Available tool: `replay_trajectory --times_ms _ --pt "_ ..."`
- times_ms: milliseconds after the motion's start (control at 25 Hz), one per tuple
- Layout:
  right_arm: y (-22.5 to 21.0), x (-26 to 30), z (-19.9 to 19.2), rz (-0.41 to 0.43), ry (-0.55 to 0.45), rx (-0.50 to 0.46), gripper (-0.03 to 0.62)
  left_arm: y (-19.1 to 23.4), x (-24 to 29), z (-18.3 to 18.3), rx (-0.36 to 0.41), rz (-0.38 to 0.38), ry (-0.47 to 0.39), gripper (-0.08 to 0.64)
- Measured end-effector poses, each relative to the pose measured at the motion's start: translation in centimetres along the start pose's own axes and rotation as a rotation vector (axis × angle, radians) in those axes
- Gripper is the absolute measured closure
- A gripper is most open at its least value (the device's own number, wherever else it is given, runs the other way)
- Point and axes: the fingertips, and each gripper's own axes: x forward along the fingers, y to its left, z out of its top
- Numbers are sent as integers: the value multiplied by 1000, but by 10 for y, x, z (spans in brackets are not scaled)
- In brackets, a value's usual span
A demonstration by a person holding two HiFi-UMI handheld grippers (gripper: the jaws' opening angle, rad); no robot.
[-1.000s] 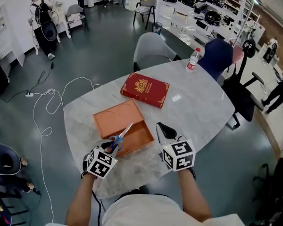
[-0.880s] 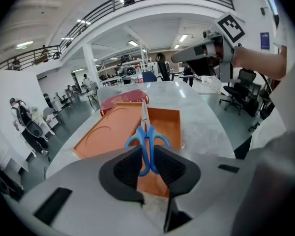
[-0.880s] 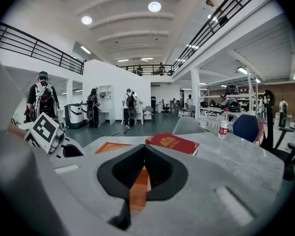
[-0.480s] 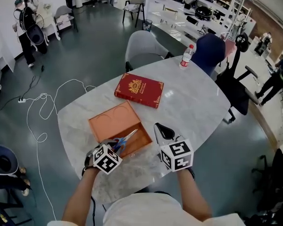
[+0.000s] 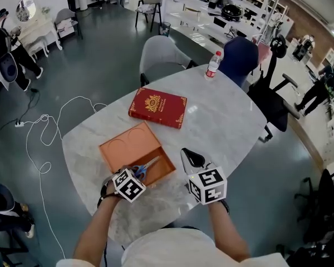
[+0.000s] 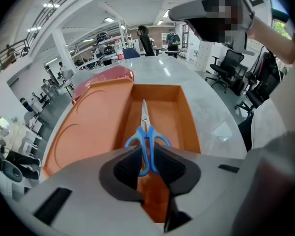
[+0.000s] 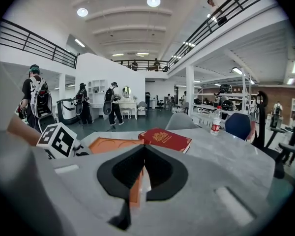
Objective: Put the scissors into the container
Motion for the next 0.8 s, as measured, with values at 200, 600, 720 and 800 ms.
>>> replay_trajectory --times_ms 200,600,720,800 --pt "0 -1 -2 1 1 5 588 -4 5 -4 32 -17 64 483" --pt "-2 -1 -6 -3 0 19 588 -6 12 -8 71 -22 126 483" --pt "-2 0 -7 -2 1 17 588 -7 18 -12 101 -14 163 483" --pt "-1 -1 -8 -1 3 17 588 -7 21 -13 109 -9 181 483"
